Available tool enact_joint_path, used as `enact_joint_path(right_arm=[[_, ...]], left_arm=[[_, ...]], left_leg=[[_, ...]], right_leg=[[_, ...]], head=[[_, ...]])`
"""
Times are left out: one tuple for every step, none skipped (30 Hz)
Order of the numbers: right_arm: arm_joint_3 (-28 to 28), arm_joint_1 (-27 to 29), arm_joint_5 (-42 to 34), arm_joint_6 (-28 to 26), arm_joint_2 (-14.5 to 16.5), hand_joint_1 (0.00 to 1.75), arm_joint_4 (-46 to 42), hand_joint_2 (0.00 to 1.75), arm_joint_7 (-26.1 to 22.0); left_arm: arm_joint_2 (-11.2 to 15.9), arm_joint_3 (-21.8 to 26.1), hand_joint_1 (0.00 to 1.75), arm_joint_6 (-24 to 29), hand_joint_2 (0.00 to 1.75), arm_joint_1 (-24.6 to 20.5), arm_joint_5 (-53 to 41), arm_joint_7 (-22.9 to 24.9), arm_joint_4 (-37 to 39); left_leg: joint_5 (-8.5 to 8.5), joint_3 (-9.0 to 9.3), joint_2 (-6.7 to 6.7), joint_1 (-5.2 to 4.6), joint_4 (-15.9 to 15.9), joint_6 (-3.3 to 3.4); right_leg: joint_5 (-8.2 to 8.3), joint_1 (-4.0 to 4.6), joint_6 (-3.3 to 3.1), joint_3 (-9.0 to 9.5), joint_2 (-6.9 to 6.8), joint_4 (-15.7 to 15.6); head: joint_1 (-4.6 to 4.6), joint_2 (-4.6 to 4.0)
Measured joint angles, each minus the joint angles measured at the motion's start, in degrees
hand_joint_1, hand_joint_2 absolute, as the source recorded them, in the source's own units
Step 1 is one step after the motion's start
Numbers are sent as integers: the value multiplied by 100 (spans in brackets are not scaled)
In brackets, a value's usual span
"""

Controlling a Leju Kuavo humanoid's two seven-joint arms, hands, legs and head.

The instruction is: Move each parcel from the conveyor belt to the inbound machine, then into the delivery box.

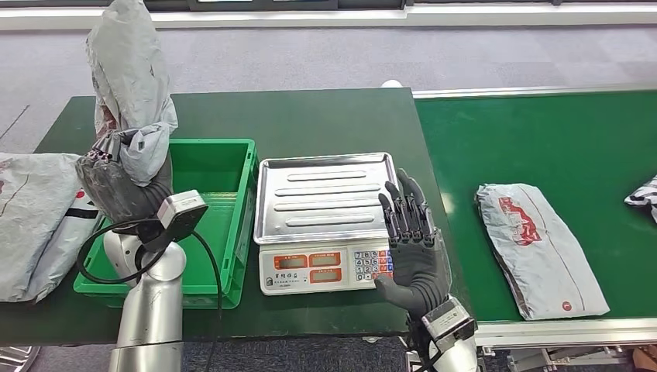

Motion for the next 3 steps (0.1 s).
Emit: enact_joint_path(right_arm=[[0,0,0,0,1,0,0,175,-1],[0,1,0,0,1,0,0,175,-1],[0,1,0,0,1,0,0,175,-1]], left_arm=[[-18,41,175,0,175,9,2,-3,-31],[-33,71,175,0,175,21,9,-5,-64],[-39,86,175,0,175,27,12,-6,-79]], left_leg=[[0,0,1,0,0,0],[0,0,2,0,0,0],[0,0,2,0,0,0]], right_leg=[[0,0,0,0,2,0],[0,0,0,-1,3,0],[0,0,0,-1,3,0]], head=[[0,0],[0,0],[0,0]])
